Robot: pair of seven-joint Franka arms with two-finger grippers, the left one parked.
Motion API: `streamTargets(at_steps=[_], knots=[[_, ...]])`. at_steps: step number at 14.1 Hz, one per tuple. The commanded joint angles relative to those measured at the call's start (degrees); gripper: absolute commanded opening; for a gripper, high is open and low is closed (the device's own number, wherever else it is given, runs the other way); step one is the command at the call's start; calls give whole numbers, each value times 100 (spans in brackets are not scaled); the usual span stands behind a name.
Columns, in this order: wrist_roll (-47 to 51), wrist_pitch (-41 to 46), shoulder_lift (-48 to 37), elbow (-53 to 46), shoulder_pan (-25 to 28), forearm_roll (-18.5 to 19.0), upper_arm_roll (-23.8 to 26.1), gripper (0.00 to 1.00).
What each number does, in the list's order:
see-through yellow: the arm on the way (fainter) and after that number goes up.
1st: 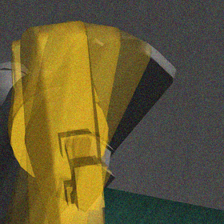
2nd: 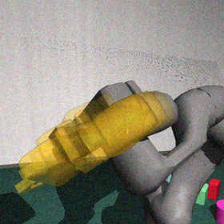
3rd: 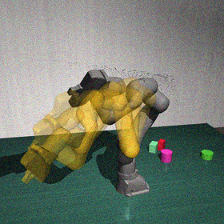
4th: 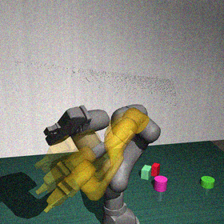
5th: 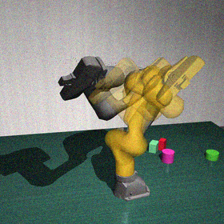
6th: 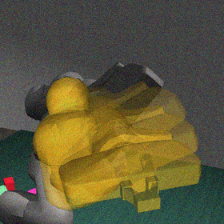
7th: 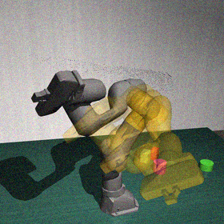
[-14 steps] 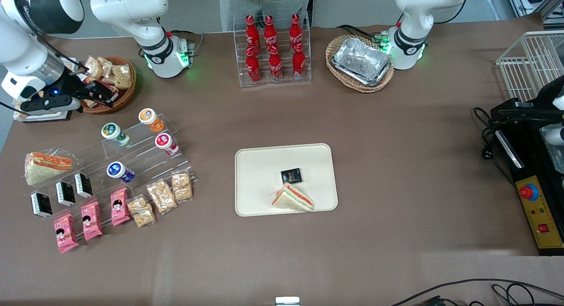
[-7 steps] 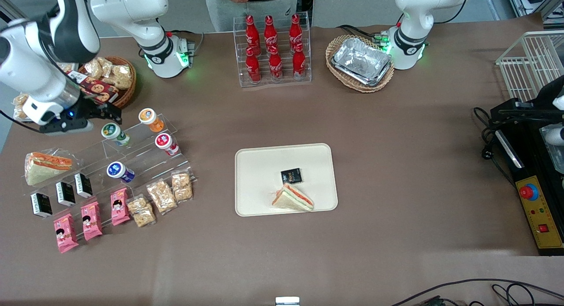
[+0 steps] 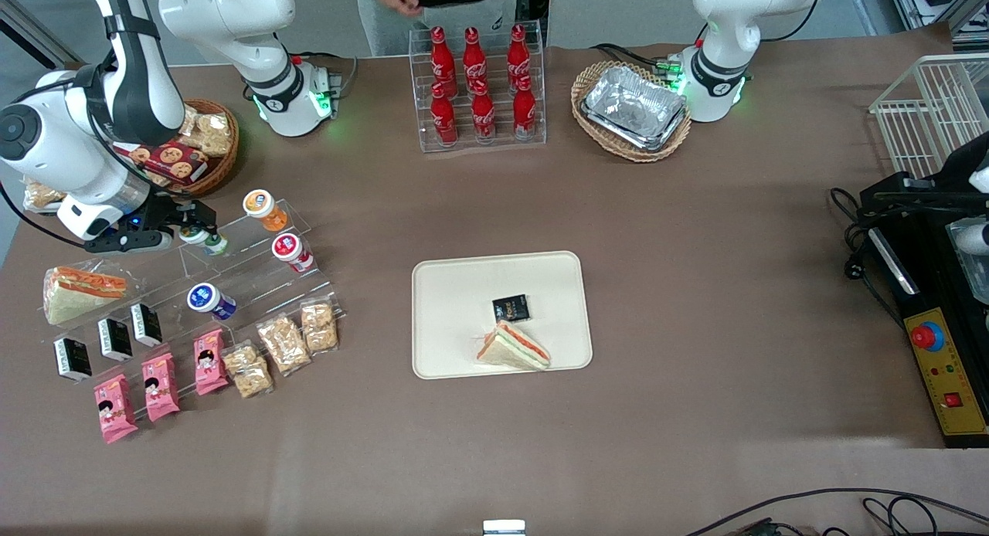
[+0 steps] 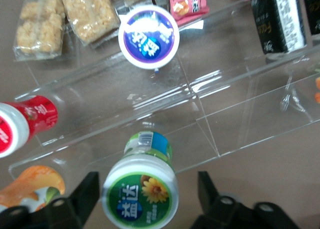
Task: Place green gum on tray
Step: 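Lift the green gum bottle up out of the acrylic rack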
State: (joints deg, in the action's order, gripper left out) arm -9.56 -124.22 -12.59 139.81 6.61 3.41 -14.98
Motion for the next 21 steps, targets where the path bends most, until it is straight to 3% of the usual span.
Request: streamTargets(at_steps=[1,2,3,4,7,11,13,16,18,21], knots=[[-37,-164,-121,231,-37,107,4,53],[-45,-146,-121,231,-29,107,4,44],[-63,-137,-121,231,-37,107,4,12],[-107,-128,-130,213,-29,107,4,0],[-589,81,-349,-84,-28,98,21,0],[-459,2529,-236,-1970,207,-59,100,0],[100,3130,-183,-2658,672,-112,127,0],[1900,3773,106,-3459,1971,-358,118,0],[3130,3765,369,-3776,2789,-699,109,0],[4450,3407,1150,-4163,3800,-807,109,0]])
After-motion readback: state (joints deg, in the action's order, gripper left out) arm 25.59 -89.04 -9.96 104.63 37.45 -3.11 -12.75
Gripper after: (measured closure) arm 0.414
